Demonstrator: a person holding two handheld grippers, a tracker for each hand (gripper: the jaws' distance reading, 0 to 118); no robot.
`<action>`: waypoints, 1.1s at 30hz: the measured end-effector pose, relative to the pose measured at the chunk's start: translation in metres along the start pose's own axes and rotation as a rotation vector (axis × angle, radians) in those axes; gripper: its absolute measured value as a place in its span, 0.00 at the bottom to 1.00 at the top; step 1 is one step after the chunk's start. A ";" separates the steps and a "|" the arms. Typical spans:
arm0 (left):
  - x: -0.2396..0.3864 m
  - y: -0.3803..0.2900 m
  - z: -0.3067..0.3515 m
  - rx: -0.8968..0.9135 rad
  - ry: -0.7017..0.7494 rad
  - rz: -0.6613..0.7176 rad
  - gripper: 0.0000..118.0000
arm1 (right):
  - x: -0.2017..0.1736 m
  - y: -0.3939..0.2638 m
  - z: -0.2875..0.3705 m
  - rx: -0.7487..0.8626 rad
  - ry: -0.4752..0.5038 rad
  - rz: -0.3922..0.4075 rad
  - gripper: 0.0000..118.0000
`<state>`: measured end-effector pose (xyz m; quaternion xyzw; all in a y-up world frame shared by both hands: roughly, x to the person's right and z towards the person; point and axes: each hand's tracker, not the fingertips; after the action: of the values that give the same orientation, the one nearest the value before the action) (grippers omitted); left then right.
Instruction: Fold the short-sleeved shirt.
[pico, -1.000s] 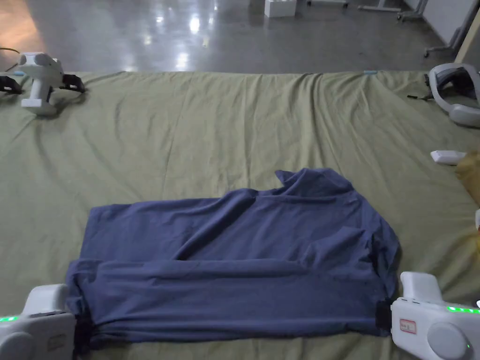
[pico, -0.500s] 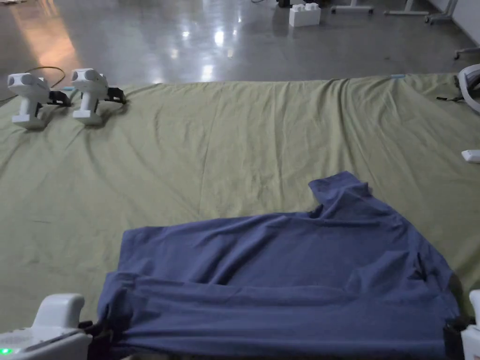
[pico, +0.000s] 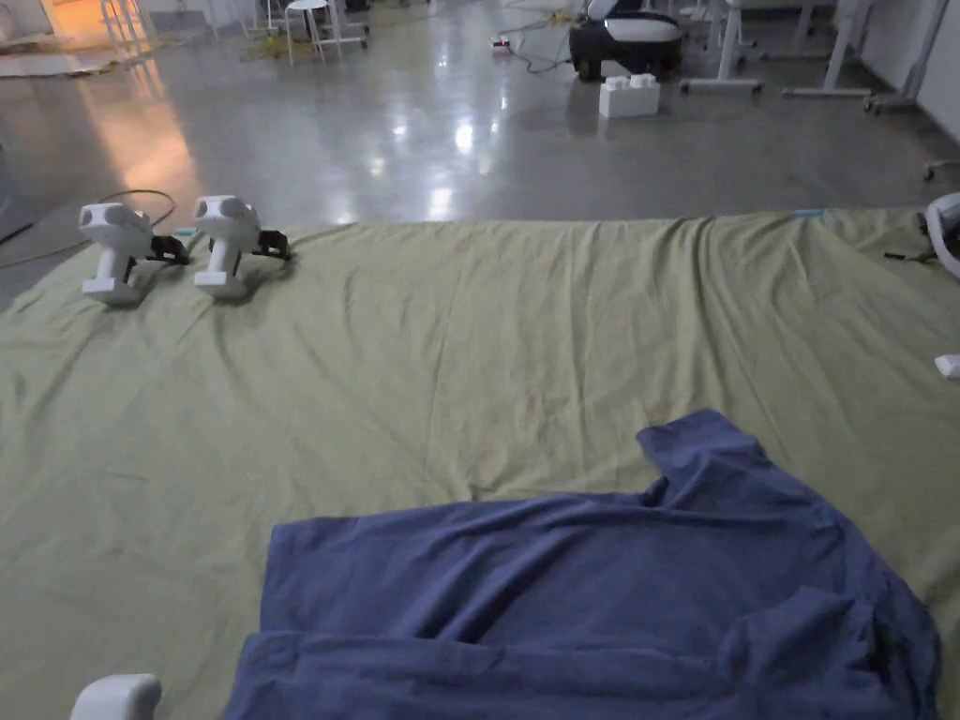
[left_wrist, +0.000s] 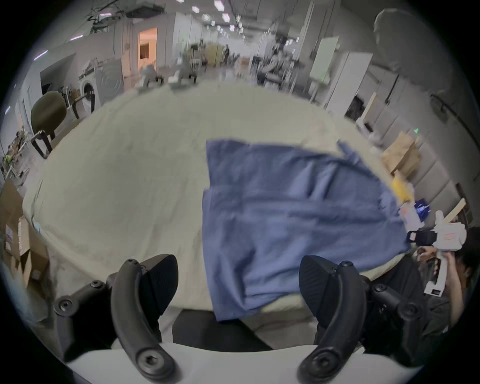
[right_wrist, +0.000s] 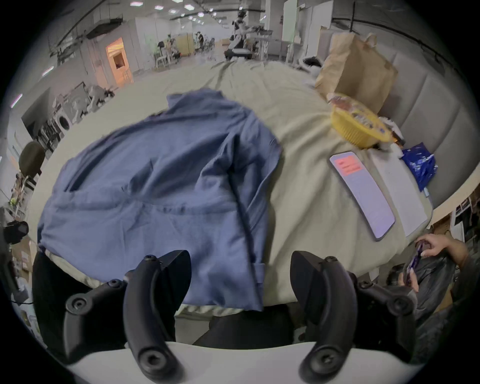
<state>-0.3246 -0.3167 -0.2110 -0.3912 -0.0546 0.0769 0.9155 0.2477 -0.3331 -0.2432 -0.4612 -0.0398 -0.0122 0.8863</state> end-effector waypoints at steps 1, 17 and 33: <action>0.003 0.005 0.015 0.066 -0.003 -0.014 0.88 | 0.004 0.003 0.010 0.037 0.003 0.001 0.73; 0.110 0.023 0.206 0.791 0.156 -0.217 0.91 | -0.033 0.017 0.219 0.798 0.159 0.029 0.83; 0.114 0.025 0.205 0.740 0.100 -0.189 0.02 | -0.054 0.008 0.219 0.811 0.236 0.110 0.07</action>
<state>-0.2475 -0.1332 -0.0838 -0.0309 -0.0141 -0.0126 0.9993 0.1819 -0.1505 -0.1291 -0.0722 0.0850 -0.0011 0.9938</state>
